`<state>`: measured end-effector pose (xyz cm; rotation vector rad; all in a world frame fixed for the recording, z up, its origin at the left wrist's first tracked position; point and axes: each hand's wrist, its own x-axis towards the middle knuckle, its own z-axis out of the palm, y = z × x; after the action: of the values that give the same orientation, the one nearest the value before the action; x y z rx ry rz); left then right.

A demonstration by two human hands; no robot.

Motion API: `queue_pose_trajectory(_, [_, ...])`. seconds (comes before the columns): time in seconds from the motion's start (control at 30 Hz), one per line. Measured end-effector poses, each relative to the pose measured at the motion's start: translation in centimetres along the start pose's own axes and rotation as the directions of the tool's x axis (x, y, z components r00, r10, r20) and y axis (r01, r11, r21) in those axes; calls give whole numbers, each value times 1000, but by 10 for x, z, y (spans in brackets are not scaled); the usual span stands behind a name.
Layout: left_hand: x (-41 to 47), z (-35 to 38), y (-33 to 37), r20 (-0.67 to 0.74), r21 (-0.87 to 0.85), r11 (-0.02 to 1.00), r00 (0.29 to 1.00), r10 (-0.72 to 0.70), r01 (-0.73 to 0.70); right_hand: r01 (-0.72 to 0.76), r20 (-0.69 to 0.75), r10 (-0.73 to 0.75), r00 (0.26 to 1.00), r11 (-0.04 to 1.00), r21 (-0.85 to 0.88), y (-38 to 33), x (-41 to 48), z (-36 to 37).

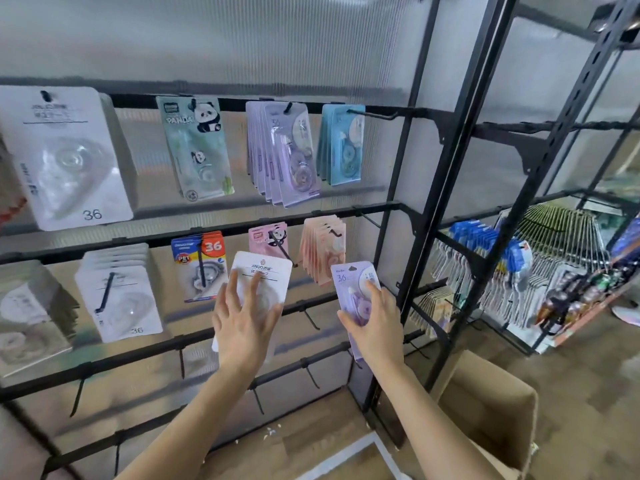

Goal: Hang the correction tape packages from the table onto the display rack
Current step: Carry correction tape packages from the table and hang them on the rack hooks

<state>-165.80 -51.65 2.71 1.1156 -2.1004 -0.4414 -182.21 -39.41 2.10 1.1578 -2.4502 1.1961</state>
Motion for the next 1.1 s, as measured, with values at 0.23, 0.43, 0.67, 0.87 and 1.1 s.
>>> queue_pose_trajectory(0.23, [27,31,21,-78,-33,999,997,28,-30,-15,12,15,1000,1000,-12,37,48,2])
queue_pose_trajectory(0.43, [52,58,56,-189,-39,999,981,-29,22,-58,3,58,998,998,-10,78,104,2])
queue_pose_trajectory(0.67, [63,78,79,-370,-8,999,927,-52,53,-16,74,19,997,999,-39,121,161,18])
queue_pose_trajectory(0.87, [63,83,83,-416,62,993,907,-68,103,41,90,-43,995,999,20,137,173,31])
queue_pose_trajectory(1.1, [63,84,87,-415,82,986,905,-98,145,104,109,-109,988,993,48,143,194,52])
